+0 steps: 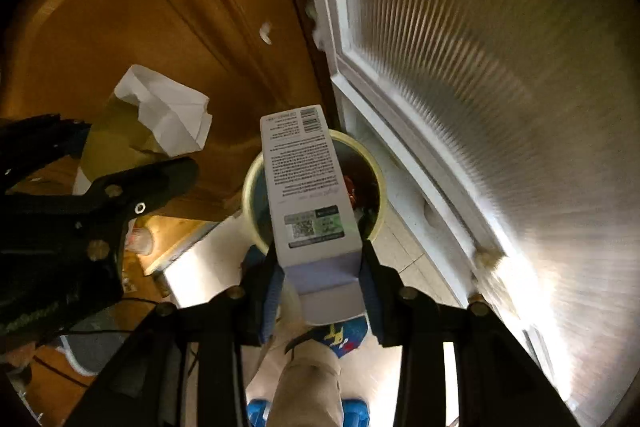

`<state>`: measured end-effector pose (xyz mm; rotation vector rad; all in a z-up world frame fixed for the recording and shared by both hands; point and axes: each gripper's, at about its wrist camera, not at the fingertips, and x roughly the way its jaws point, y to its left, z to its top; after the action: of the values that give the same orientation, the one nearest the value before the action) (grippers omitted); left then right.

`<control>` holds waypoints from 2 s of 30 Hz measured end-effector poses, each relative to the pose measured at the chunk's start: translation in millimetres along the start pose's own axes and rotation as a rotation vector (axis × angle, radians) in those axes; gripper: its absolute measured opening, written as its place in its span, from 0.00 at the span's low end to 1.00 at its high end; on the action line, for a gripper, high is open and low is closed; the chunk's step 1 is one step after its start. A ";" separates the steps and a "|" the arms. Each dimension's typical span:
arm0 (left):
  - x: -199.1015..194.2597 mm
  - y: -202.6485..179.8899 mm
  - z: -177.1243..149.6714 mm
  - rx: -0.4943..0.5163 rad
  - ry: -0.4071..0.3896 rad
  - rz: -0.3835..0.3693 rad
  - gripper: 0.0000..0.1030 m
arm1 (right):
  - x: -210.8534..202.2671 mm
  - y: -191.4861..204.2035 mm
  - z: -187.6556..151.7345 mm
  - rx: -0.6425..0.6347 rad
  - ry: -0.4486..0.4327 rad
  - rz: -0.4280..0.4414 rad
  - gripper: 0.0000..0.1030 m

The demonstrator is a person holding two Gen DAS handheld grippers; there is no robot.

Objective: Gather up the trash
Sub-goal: 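Open both tools to drop the box and cup into the bin, then raise both tools toward the remaining trash on the counter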

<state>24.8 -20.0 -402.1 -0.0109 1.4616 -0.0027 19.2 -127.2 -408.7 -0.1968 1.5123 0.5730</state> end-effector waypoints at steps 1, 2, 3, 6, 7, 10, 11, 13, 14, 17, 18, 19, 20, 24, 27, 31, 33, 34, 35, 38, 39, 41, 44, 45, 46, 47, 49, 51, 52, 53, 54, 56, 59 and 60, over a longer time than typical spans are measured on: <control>9.3 2.6 1.0 -0.002 0.000 0.002 0.50 | 14.3 -2.4 1.8 0.006 0.004 -0.001 0.36; 21.0 5.0 6.3 -0.006 0.003 0.002 0.50 | 22.2 -4.0 2.4 0.010 0.004 -0.001 0.36; 33.4 8.1 7.5 -0.012 0.013 0.000 0.50 | 35.5 -6.2 4.3 0.017 0.007 -0.005 0.36; 56.1 12.5 13.3 -0.026 0.027 -0.002 0.50 | 62.1 -12.4 4.3 0.032 0.011 -0.011 0.37; 59.8 13.2 13.5 -0.027 0.027 0.004 0.50 | 69.1 -13.7 4.9 0.038 0.003 -0.003 0.37; 65.9 16.3 12.5 -0.024 0.031 0.025 0.63 | 81.2 -10.0 6.7 0.030 0.001 0.020 0.37; 65.0 17.2 11.3 -0.023 0.028 0.026 0.67 | 83.5 -9.1 6.2 0.022 0.003 0.019 0.39; 61.0 17.5 9.0 -0.015 0.022 0.027 0.69 | 83.4 -5.0 8.7 0.012 -0.006 0.003 0.42; 59.0 16.9 8.3 -0.010 0.023 0.028 0.74 | 81.5 -4.0 8.4 0.013 -0.011 0.002 0.43; 48.6 17.9 9.5 0.002 0.015 0.039 0.77 | 69.0 -1.9 4.4 0.023 -0.021 0.007 0.43; 44.2 18.0 9.5 0.003 0.013 0.040 0.77 | 63.9 -0.4 4.4 0.025 -0.026 0.007 0.43; 46.5 21.2 11.8 0.002 0.011 0.038 0.77 | 58.5 0.7 4.7 0.027 -0.030 0.009 0.43; 39.7 20.7 11.8 0.001 0.006 0.037 0.77 | 53.6 -0.5 11.2 0.030 -0.033 0.010 0.43; 9.9 16.5 11.0 -0.006 -0.014 0.037 0.77 | 23.5 -3.5 9.6 0.039 -0.054 0.001 0.43; -18.8 15.4 10.3 -0.011 -0.027 0.034 0.77 | -7.6 -7.9 12.0 0.043 -0.072 -0.015 0.43; -63.2 10.4 6.5 -0.012 -0.046 0.025 0.78 | -53.9 -3.3 12.8 0.024 -0.099 -0.022 0.43; -91.3 6.2 4.6 -0.012 -0.058 0.019 0.78 | -75.0 1.4 12.1 0.010 -0.110 -0.017 0.43; -105.2 4.5 3.9 -0.011 -0.066 0.016 0.78 | -90.7 3.9 10.6 -0.002 -0.117 -0.014 0.43; -119.4 2.7 3.2 -0.009 -0.076 0.011 0.79 | -96.9 7.4 8.5 -0.010 -0.122 -0.010 0.43; -157.3 -2.9 3.1 -0.003 -0.106 0.013 0.79 | -138.5 15.0 2.6 -0.054 -0.147 0.004 0.43; -173.9 -5.4 3.4 0.000 -0.123 0.011 0.79 | -148.7 16.0 1.3 -0.067 -0.154 0.009 0.43; -197.3 -8.7 4.5 0.007 -0.150 0.015 0.79 | -169.4 19.9 -0.2 -0.095 -0.176 0.018 0.43; -230.4 -10.6 7.3 0.007 -0.192 0.024 0.79 | -200.3 24.5 -0.8 -0.156 -0.212 0.020 0.43; -240.7 -11.2 9.2 0.003 -0.205 0.028 0.79 | -212.4 25.1 -0.2 -0.178 -0.233 0.016 0.43; -249.5 -12.2 10.3 -0.001 -0.216 0.028 0.79 | -222.1 25.1 0.9 -0.193 -0.250 0.015 0.43; -259.9 -13.2 12.6 -0.004 -0.230 0.023 0.79 | -230.4 25.0 1.4 -0.202 -0.262 0.017 0.43; -278.7 -15.4 18.3 -0.005 -0.261 0.024 0.79 | -254.7 22.7 4.4 -0.217 -0.294 0.023 0.43; -293.6 -19.5 24.5 0.002 -0.296 0.032 0.79 | -277.5 20.0 7.4 -0.230 -0.328 0.021 0.47; -301.5 -22.9 28.7 0.008 -0.313 0.039 0.79 | -292.1 18.7 9.5 -0.234 -0.350 0.017 0.49; -308.1 -25.7 32.2 0.012 -0.325 0.043 0.79 | -300.8 17.0 10.2 -0.238 -0.364 0.016 0.51; -317.5 -29.4 37.5 0.016 -0.345 0.046 0.79 | -311.9 15.2 12.3 -0.242 -0.389 0.014 0.51; -330.9 -32.4 43.6 0.015 -0.372 0.043 0.79 | -332.5 11.6 13.9 -0.247 -0.432 0.013 0.51; -357.8 -39.5 56.3 0.010 -0.423 0.034 0.79 | -355.6 4.5 20.2 -0.256 -0.495 0.005 0.52; -364.4 -39.7 59.0 0.010 -0.435 0.036 0.79 | -363.3 2.5 22.7 -0.260 -0.515 0.001 0.52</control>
<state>43.9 -56.3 -33.1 0.0218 1.0263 0.0206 53.5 -199.0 -53.5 -0.2277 0.9381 0.7549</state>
